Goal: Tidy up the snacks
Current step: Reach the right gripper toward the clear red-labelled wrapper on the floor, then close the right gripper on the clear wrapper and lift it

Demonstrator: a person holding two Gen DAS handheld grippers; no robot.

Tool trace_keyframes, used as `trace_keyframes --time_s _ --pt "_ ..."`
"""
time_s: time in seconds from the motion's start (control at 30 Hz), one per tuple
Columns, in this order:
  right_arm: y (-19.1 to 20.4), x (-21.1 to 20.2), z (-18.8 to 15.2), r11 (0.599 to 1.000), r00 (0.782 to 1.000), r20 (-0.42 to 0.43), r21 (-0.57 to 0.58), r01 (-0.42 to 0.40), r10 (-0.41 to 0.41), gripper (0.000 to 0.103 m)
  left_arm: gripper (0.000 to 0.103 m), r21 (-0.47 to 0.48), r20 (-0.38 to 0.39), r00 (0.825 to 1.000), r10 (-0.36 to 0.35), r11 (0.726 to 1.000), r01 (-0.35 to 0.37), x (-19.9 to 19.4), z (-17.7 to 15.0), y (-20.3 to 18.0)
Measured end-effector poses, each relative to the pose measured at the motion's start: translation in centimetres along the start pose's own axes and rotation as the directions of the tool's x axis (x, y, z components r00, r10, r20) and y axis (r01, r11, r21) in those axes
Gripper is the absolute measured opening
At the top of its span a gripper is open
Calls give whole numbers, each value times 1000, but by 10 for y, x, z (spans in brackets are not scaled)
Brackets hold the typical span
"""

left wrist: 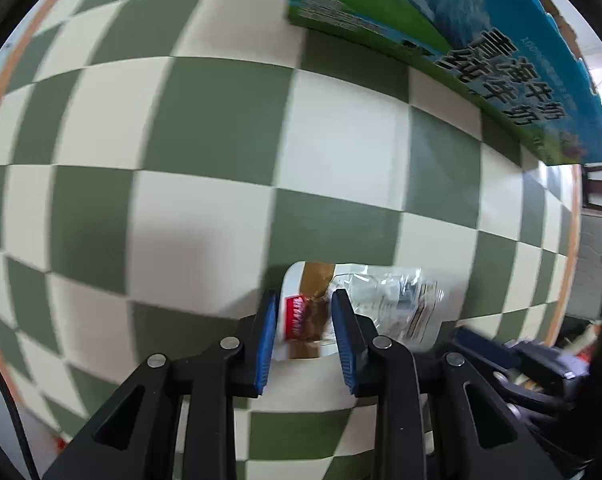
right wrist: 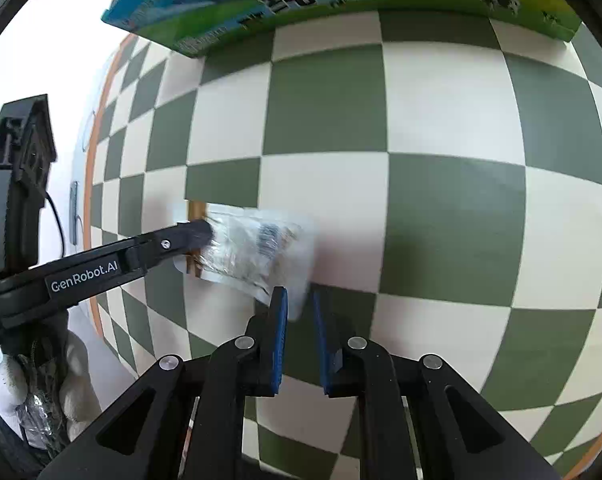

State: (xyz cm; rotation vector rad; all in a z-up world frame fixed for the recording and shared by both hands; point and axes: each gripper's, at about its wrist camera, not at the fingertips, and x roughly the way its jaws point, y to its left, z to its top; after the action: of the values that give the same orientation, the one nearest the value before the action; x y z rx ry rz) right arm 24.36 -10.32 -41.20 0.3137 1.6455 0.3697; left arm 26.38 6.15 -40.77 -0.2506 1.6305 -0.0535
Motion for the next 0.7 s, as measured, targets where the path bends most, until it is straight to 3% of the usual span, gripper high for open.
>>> trace_keyframes --time_s 0.03,0.1,0.2,0.3,0.37,0.43,0.47,0.57,0.7 --pt "3 -1 -1 1000 1000 -13 -10 6 -7 49 26 -30 20 1000 10 1000 -9 -10 -3 6" --pt "7 -12 0 998 1000 -15 -69 1 -2 78 28 -55 49 999 1 999 1 -22 -7 11" --pt "36 -29 13 974 998 12 -216 69 -68 80 32 -77 81 996 22 997 -16 -35 -14 19" --pt "69 -29 26 917 993 -14 -387 99 -113 80 48 -147 110 994 6 989 10 -42 -25 42" --pt "96 -20 28 828 982 -26 -542 144 -188 80 61 -193 123 992 26 981 -2 -39 -33 56" --pt "123 -1 23 677 958 -19 -711 188 -286 80 66 -230 117 991 60 973 -32 -29 -41 65" --pt "137 13 18 574 940 -12 -794 197 -340 80 72 -242 105 992 66 970 -38 -32 -44 85" --pt "158 50 13 398 898 -27 -902 167 -439 80 77 -290 70 996 51 957 -29 -15 -54 96" --pt "166 82 14 313 859 -58 -942 122 -509 80 78 -322 43 999 25 947 -10 0 -63 101"
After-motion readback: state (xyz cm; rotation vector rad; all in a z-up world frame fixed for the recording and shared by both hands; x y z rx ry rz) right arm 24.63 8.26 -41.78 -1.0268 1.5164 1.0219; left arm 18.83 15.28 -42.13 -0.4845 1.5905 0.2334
